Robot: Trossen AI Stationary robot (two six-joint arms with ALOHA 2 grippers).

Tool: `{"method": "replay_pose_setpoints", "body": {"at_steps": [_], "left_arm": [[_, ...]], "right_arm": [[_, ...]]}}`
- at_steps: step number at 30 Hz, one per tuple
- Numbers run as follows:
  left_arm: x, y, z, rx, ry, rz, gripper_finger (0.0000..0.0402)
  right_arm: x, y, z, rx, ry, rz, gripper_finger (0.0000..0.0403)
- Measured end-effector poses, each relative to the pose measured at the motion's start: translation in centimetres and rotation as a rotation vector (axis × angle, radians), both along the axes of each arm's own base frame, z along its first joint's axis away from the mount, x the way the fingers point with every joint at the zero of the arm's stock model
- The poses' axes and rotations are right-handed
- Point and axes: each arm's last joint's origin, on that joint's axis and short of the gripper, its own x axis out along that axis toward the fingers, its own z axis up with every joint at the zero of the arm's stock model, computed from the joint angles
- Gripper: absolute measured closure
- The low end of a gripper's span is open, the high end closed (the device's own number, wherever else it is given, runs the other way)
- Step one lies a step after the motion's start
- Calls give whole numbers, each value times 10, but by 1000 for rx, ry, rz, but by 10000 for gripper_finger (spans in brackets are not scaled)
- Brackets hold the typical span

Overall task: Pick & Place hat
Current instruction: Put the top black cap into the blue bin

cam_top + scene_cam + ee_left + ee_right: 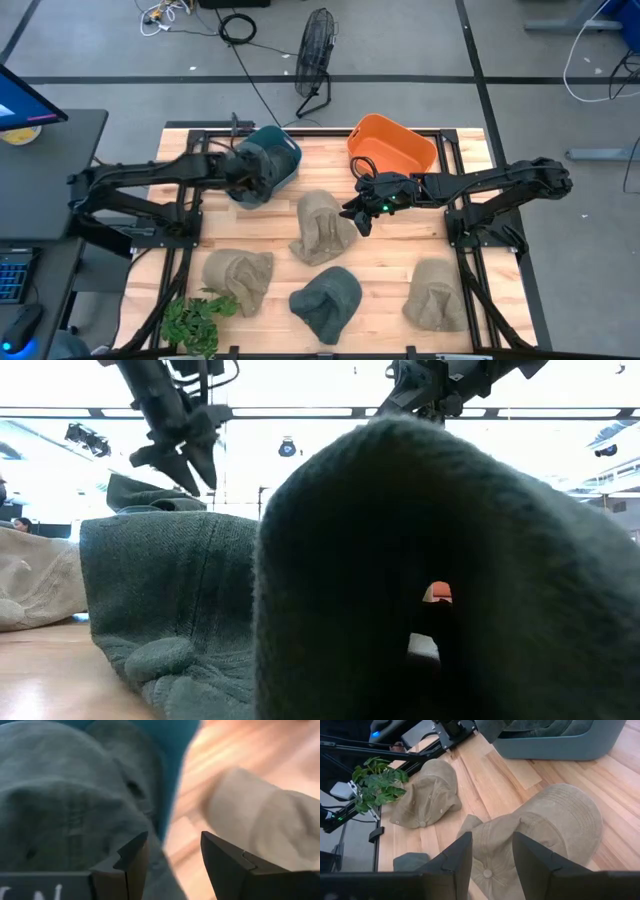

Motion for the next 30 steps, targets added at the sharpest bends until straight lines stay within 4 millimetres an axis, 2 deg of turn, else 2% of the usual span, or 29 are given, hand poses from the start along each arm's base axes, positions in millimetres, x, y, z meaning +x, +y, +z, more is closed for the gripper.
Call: {"method": "replay_pose_setpoints", "body": {"at_steps": [4,9,16,21,26,30], "left_arm": [[5,1,-6,23,13,79,211],[0,0,-9,-10,35,188,215],[-5,1,-11,17,77,221,226],[-5,4,-12,25,61,257,264],[-6,10,-33,-26,27,275,314],[-5,9,-40,-45,-4,263,325]], "right_arm": [[0,0,0,2,0,4,261],[0,0,0,5,0,7,261],[0,0,0,-6,0,14,261],[0,0,0,-17,0,21,261],[0,0,0,-18,0,21,261],[0,0,0,-18,0,22,261]]}}
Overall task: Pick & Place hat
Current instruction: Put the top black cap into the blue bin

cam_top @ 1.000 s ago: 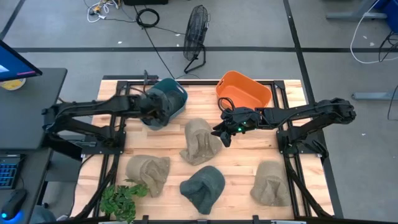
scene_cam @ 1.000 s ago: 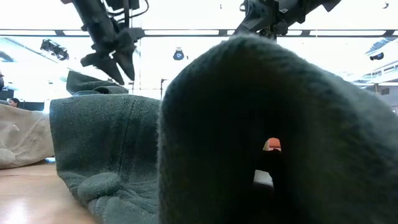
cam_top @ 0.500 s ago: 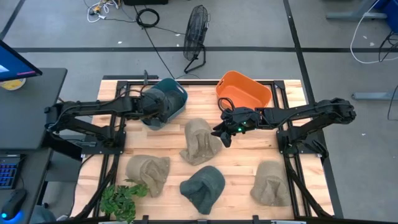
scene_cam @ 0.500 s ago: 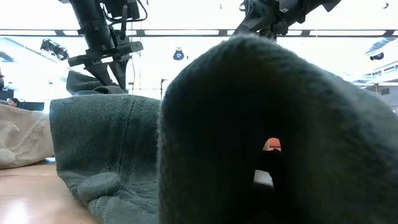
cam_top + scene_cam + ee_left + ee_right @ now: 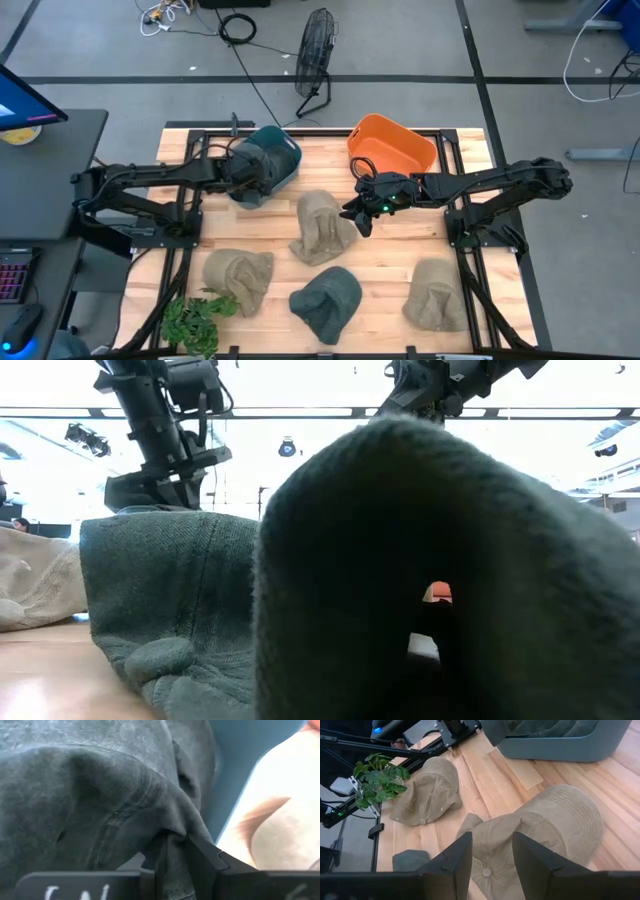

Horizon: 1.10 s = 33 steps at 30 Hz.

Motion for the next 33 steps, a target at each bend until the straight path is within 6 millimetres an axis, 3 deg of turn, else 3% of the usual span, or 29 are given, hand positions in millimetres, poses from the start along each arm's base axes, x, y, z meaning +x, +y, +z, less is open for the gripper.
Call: {"method": "replay_pose_setpoints", "body": {"at_steps": [8,10,14,24,29,33], "left_arm": [[1,2,5,33,11,-10,287],[1,2,4,36,17,-3,305],[1,2,7,53,7,-32,385],[14,-2,37,244,-212,-215,398],[17,0,44,391,-170,-350,399],[13,6,39,410,-80,-312,399]], "right_arm": [[0,0,0,0,0,0,261],[0,0,0,0,0,0,261],[0,0,0,1,0,-1,261],[0,0,0,2,0,-2,261],[0,0,0,3,0,-2,261],[0,0,0,3,0,-2,261]]}}
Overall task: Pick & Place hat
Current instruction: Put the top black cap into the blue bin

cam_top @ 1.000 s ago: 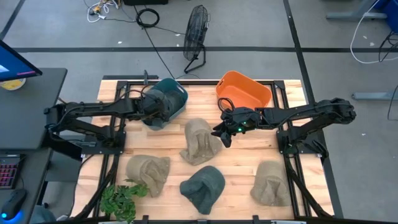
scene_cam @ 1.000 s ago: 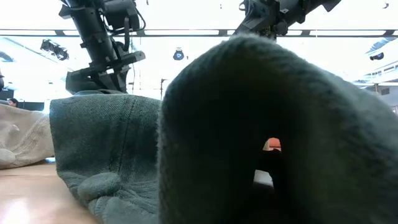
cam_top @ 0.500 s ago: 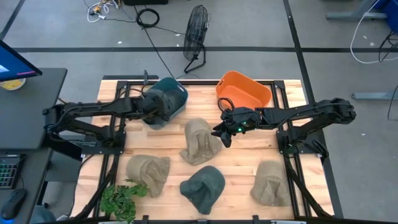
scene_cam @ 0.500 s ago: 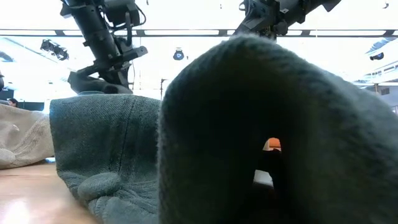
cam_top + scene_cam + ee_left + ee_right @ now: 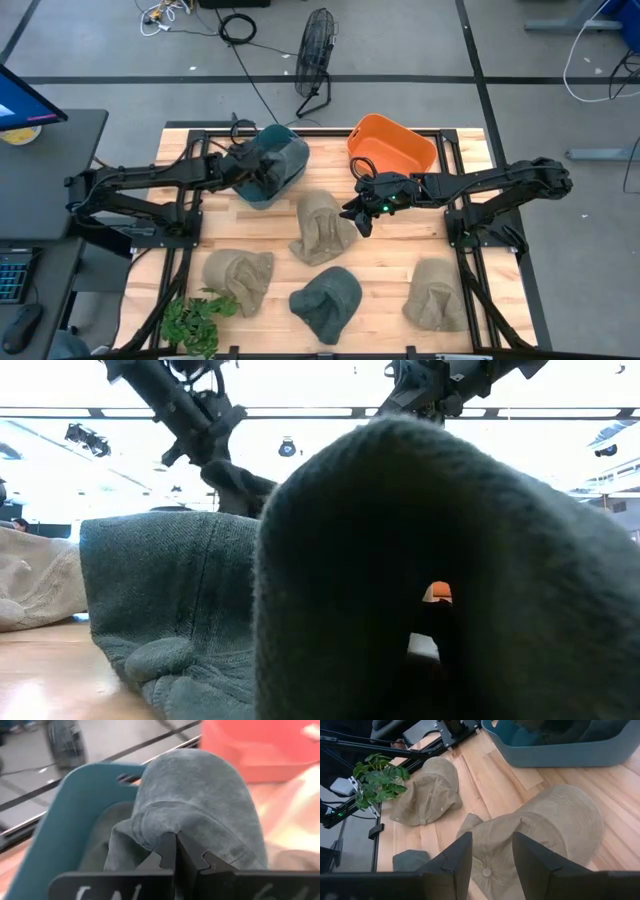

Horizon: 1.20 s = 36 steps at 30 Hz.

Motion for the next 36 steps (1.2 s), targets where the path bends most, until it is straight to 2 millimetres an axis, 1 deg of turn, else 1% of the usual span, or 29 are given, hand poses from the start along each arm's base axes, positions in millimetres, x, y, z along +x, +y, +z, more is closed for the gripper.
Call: {"method": "replay_pose_setpoints", "body": {"at_steps": [4,7,10,14,16,21,25,30,36], "left_arm": [[-5,5,-2,15,48,49,400],[-8,5,0,74,86,50,400],[-7,4,9,129,105,16,400],[-5,5,31,197,124,-36,401],[-6,4,36,197,144,-40,401],[-11,3,28,136,201,-16,401],[-9,3,17,93,273,-6,401],[-1,9,6,71,312,15,401],[9,17,-17,15,400,60,401]], "right_arm": [[0,0,0,0,0,0,261],[0,0,0,0,0,0,261],[0,0,0,0,0,0,261],[0,0,0,0,0,0,261],[0,0,0,0,0,0,261],[0,0,0,0,0,-1,261],[0,0,0,0,0,-1,261],[0,0,0,0,3,-1,261],[0,0,0,0,2,-1,261]]}}
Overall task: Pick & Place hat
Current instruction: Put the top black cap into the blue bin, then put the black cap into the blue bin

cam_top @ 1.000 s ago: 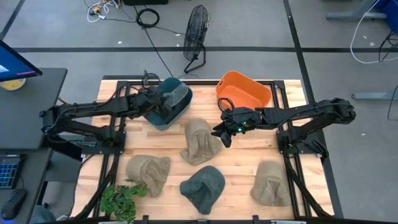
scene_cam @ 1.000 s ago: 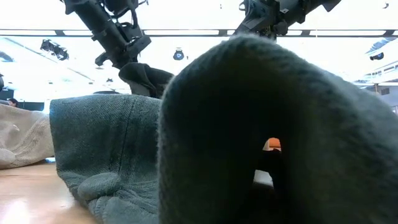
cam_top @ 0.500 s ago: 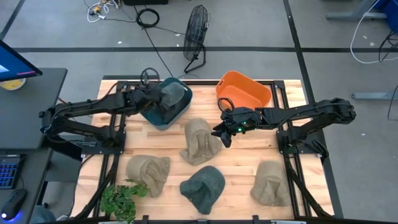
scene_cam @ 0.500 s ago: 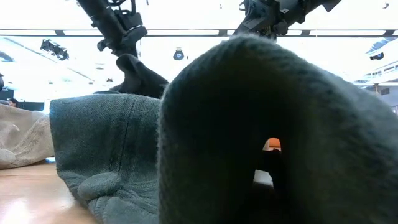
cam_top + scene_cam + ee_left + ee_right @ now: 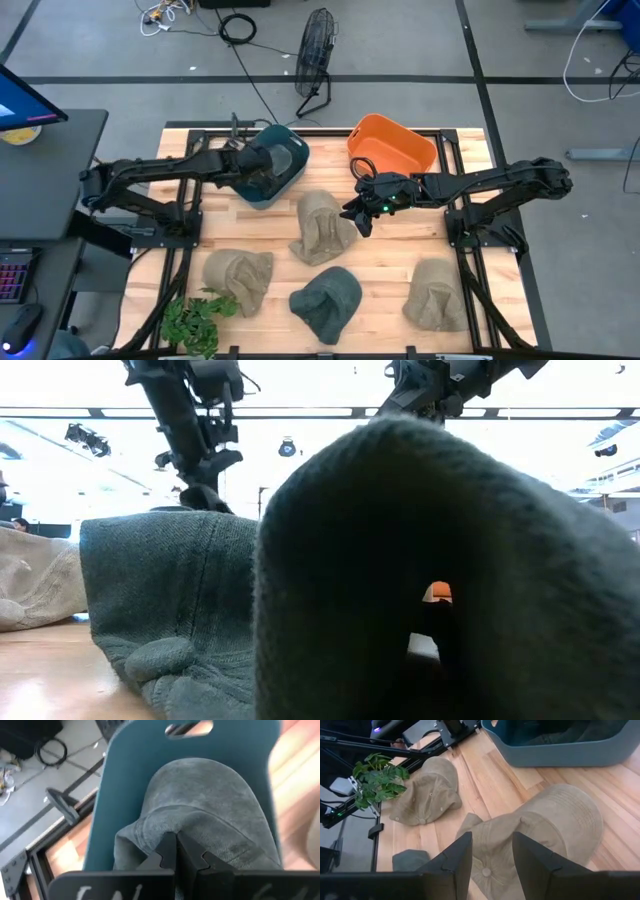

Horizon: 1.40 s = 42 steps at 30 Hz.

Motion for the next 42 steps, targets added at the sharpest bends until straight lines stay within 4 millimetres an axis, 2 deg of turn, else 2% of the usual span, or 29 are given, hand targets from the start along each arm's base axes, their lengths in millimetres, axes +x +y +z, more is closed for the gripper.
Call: {"method": "replay_pose_setpoints", "body": {"at_steps": [6,10,17,21,25,31,34,37,42], "left_arm": [[11,2,-20,-90,52,-23,385],[12,3,-29,-130,69,28,347],[1,1,-33,-263,156,76,270],[6,-5,-8,-239,132,60,246],[16,-13,29,-190,62,19,243],[29,-30,76,-172,-70,-87,255],[33,-40,86,-206,-106,-154,262],[35,-52,87,-250,-142,-160,271],[37,-74,87,-294,-187,-164,284]], "right_arm": [[0,0,0,0,0,0,261],[0,0,0,0,0,0,261],[0,0,0,0,1,0,261],[0,0,0,1,2,3,261],[0,3,1,38,-6,64,261],[-1,25,1,56,-13,242,261],[-3,41,0,43,-7,317,261],[-3,57,-5,24,3,384,261],[5,79,-27,-10,77,382,261]]}}
